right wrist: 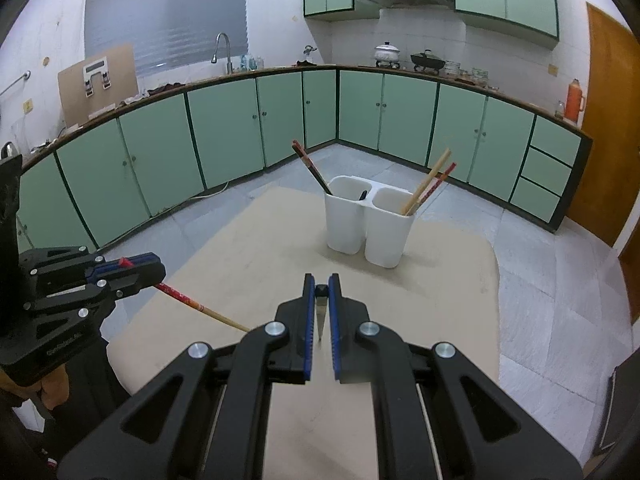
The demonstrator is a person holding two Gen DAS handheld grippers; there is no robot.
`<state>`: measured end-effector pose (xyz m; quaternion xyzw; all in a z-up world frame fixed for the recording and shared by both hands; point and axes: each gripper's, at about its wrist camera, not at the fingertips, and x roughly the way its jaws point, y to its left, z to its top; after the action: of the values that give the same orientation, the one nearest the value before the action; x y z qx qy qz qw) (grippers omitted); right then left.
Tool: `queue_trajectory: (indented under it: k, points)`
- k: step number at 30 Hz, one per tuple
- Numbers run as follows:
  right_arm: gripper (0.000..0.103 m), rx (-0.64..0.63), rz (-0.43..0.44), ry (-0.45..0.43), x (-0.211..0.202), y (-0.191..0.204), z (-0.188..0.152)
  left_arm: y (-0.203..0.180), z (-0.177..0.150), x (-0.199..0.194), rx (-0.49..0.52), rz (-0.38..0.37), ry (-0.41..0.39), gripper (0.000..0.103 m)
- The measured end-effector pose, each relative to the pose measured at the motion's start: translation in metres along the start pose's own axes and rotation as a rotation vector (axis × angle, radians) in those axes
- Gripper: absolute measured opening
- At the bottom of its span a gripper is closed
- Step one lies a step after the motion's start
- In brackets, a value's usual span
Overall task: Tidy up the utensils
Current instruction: 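Lift and carry both chopsticks in both grippers to the white holder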
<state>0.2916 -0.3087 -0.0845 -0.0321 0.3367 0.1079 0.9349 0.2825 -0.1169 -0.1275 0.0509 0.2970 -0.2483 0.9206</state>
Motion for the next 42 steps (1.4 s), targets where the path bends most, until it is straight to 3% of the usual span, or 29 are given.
queue_trajectory:
  k: [22,42]
  points:
    - [0.006,0.008,0.009,0.04,-0.015,-0.015,0.038,0.024,0.051,0.002,-0.004,-0.049,0.039,0.006]
    - [0.006,0.013,-0.01,0.036,-0.006,-0.047,0.146,0.037,0.18,0.029,0.038,-0.06,0.005,0.006]
